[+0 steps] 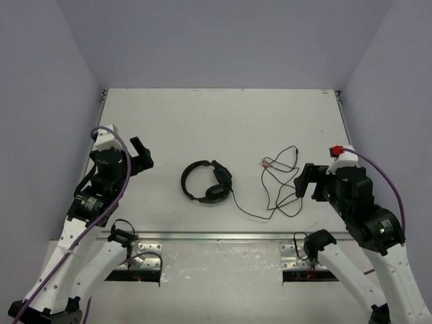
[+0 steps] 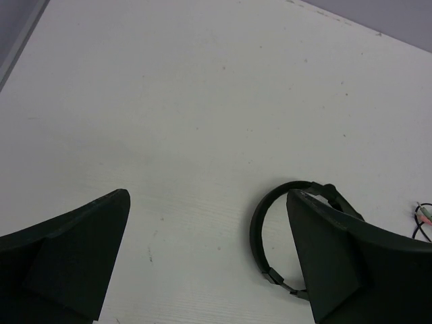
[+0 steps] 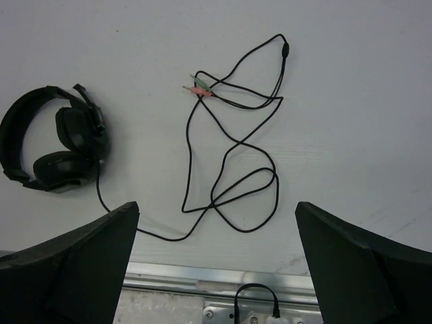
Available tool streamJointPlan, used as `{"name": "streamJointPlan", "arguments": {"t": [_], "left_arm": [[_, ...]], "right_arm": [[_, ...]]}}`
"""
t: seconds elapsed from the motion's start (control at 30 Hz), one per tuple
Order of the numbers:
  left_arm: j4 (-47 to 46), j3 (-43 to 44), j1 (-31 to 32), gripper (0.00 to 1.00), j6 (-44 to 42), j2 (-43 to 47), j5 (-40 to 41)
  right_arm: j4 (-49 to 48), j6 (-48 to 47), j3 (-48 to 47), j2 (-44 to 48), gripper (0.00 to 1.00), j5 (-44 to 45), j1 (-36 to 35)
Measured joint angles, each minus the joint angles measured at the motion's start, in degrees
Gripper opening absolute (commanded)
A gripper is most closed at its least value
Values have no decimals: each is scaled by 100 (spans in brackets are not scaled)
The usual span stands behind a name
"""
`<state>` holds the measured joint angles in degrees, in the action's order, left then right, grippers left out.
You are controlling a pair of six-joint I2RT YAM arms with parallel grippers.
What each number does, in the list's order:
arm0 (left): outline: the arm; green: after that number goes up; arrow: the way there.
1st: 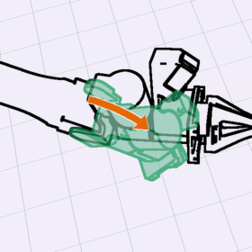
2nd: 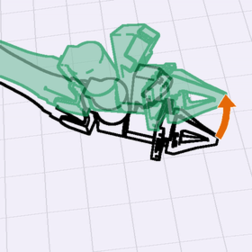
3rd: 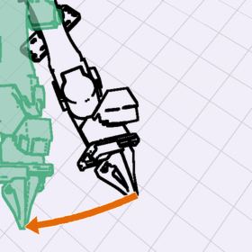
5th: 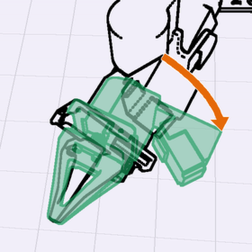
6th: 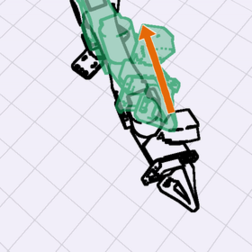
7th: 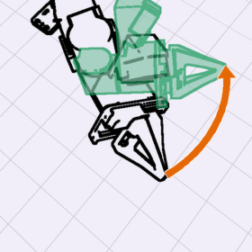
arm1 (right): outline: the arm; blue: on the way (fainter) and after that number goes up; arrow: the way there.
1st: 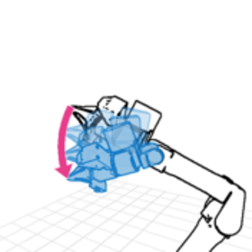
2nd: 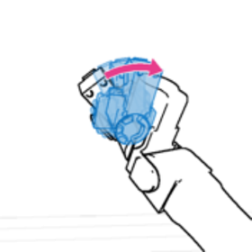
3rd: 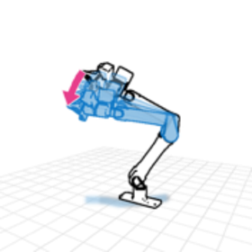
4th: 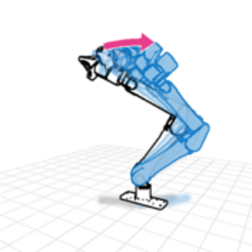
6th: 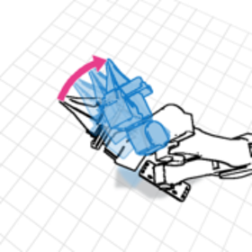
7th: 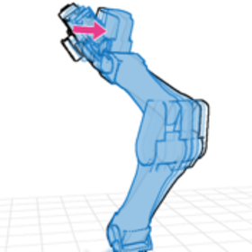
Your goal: Wrap the headphones
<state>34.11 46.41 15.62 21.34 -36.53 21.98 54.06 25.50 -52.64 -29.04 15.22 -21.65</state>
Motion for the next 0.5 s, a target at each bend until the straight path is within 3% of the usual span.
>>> {"name": "streamJointPlan", "arguments": {"t": [0.27,0.5], "left_arm": [[2,11,-2,100,-4,-367,-157],[-227,214,17,100,184,-2413,-1110]], "right_arm": [[-273,-144,44,52,99,-697,0],[-789,-234,310,-76,99,-1875,0]]}}
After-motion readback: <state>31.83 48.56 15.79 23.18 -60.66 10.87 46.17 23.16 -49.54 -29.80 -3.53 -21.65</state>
